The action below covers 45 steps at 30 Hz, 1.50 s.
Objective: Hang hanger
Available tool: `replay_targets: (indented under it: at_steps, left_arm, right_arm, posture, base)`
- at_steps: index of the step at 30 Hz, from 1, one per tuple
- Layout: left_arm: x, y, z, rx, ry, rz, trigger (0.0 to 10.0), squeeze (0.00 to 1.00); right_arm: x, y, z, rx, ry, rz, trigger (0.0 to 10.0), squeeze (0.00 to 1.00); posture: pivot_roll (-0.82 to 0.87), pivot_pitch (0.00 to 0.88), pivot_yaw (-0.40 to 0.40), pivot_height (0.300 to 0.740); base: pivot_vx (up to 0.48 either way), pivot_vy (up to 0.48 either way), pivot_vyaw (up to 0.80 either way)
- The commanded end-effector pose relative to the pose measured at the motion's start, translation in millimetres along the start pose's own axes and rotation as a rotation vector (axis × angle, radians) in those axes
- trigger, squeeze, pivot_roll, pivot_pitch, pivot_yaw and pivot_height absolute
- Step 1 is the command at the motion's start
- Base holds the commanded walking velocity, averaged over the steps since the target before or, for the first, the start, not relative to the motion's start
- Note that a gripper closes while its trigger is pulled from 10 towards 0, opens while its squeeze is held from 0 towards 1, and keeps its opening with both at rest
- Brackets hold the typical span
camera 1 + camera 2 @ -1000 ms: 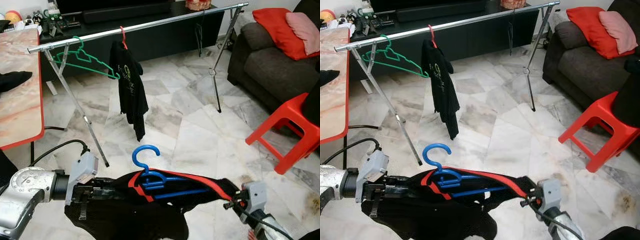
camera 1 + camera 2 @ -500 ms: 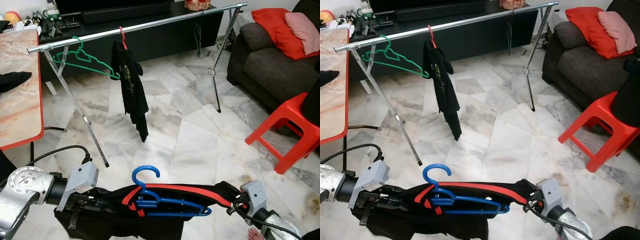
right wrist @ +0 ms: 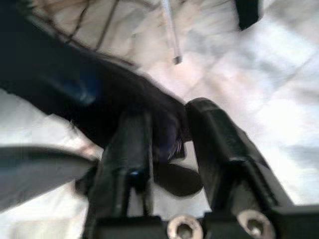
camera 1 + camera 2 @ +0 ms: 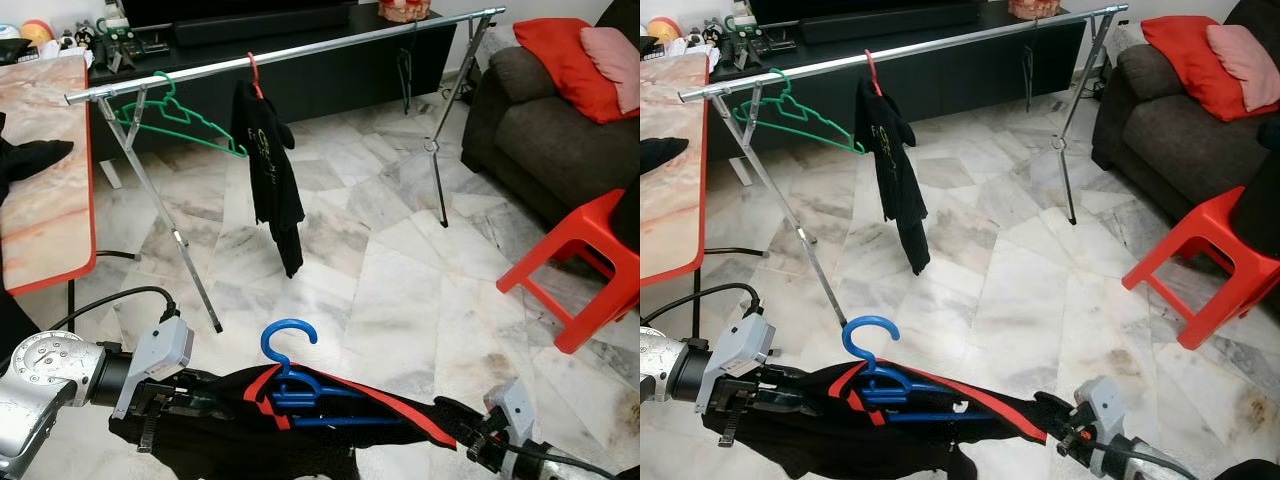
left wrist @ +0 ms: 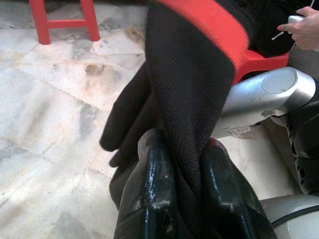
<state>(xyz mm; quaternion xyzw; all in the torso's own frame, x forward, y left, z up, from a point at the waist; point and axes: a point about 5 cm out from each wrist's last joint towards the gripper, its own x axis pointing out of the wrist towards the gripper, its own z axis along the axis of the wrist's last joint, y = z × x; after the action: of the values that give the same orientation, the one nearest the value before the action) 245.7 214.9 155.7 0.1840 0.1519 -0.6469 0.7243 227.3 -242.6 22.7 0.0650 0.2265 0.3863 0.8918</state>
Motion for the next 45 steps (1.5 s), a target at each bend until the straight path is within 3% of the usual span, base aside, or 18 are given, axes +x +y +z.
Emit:
replay_targets:
  at_steps: [1,4,9,13,15,17,18,24,27,28,34,35,37,38,40,41,42,45]
  left_arm:
    - [-10.2,1.7,4,0.014,0.005,0.023,10.0,0.0]
    - [-7.8,0.9,3,0.012,0.008,0.015,10.0,0.0]
    - [-5.1,-0.5,3,0.005,-0.001,0.009,10.0,0.0]
    - [-4.9,0.3,3,-0.004,-0.021,0.021,10.0,0.0]
    - [0.3,6.9,3,-0.011,-0.049,0.088,10.0,0.0]
    - [3.0,7.6,2,-0.008,-0.056,0.099,10.0,0.0]
    - [8.6,9.9,2,-0.002,-0.07,0.131,10.0,0.0]
    - [30.9,22.7,-5,-0.054,-0.12,0.274,10.0,0.0]
    - [39.5,27.8,-10,-0.085,-0.102,0.32,10.0,0.0]
    - [49.6,34.1,-16,-0.114,-0.068,0.386,10.0,0.0]
    - [63.5,36.8,-27,-0.162,-0.048,0.429,10.0,0.0]
    - [66.9,33.7,-29,-0.169,-0.039,0.404,10.0,0.0]
    - [70.3,30.4,-30,-0.169,-0.022,0.376,10.0,0.0]
    - [74.8,25.8,-35,-0.17,0.026,0.337,10.0,0.0]
    - [77.0,18.3,-40,-0.16,0.087,0.27,10.0,0.0]
    - [77.0,18.3,-40,-0.16,0.087,0.27,10.0,0.0]
    - [77.4,14.1,-41,-0.14,0.115,0.227,10.0,0.0]
    - [76.9,10.5,-41,-0.123,0.135,0.188,10.0,0.0]
  right_arm:
    - [-7.3,3.2,-7,0.026,0.052,0.055,10.0,1.0]
    - [-11.6,13.5,-13,0.061,0.127,0.189,10.0,1.0]
    - [-12.7,25.6,-13,0.112,0.147,0.306,10.0,1.0]
    - [-8.6,24.1,-12,0.086,0.123,0.255,10.0,1.0]
    - [1.4,14.9,-1,0.068,-0.003,0.101,10.0,1.0]
    - [3.4,14.7,3,0.065,-0.043,0.081,10.0,1.0]
    - [6.0,18.3,11,0.094,-0.1,0.089,10.0,0.0]
    - [9.5,51.4,20,0.098,-0.116,0.279,10.0,0.0]
    - [6.8,59.2,25,0.092,-0.108,0.335,10.0,0.0]
    - [5.3,65.5,31,0.076,-0.113,0.372,10.0,0.0]
    - [3.9,68.2,54,0.009,-0.16,0.389,10.0,0.0]
    - [2.5,68.0,63,-0.008,-0.177,0.39,10.0,0.98]
    - [1.0,68.5,73,-0.023,-0.19,0.401,10.0,1.0]
    - [-1.8,71.8,89,-0.094,-0.174,0.446,10.0,1.0]
    - [-5.7,71.4,101,-0.264,-0.021,0.504,10.0,1.0]
    - [-5.7,71.4,101,-0.264,-0.021,0.504,10.0,1.0]
    - [-8.6,65.0,99,-0.359,0.102,0.499,10.0,1.0]
    - [-11.8,57.5,95,-0.432,0.206,0.494,10.0,1.0]
  posture:
    - [-0.04,0.164,-0.028,0.74]
    - [-0.04,0.162,-0.028,0.74]
    - [-0.04,0.15,-0.024,0.74]
    - [-0.03,0.149,-0.022,0.74]
    - [-0.03,0.152,-0.022,0.74]
    - [-0.03,0.152,-0.022,0.74]
    - [-0.03,0.16,-0.02,0.74]
    - [-0.04,0.17,-0.016,0.74]
    - [-0.04,0.172,-0.017,0.74]
    - [-0.05,0.171,-0.019,0.74]
    - [-0.06,0.172,-0.019,0.74]
    - [-0.06,0.176,-0.014,0.74]
    - [-0.06,0.179,-0.012,0.74]
    - [-0.07,0.181,-0.008,0.74]
    - [-0.08,0.181,-0.008,0.74]
    - [-0.08,0.181,-0.008,0.74]
    - [-0.08,0.183,-0.008,0.74]
    - [-0.08,0.179,-0.011,0.74]
  base:
    - [0.0,0.0,0.0]
    - [0.0,0.0,0.0]
    - [0.0,0.0,0.0]
    - [0.0,0.0,0.0]
    - [0.0,0.0,0.0]
    - [0.0,0.0,0.0]
    - [0.0,0.0,0.0]
    - [0.0,0.0,0.0]
    - [0.0,0.0,0.0]
    - [0.0,0.0,0.0]
    - [0.0,0.0,0.0]
    - [0.0,0.0,0.0]
    - [0.0,0.0,0.0]
    - [0.0,0.0,0.0]
    - [0.0,0.0,0.0]
    - [0.0,0.0,0.0]
    - [0.0,0.0,0.0]
    - [0.0,0.0,0.0]
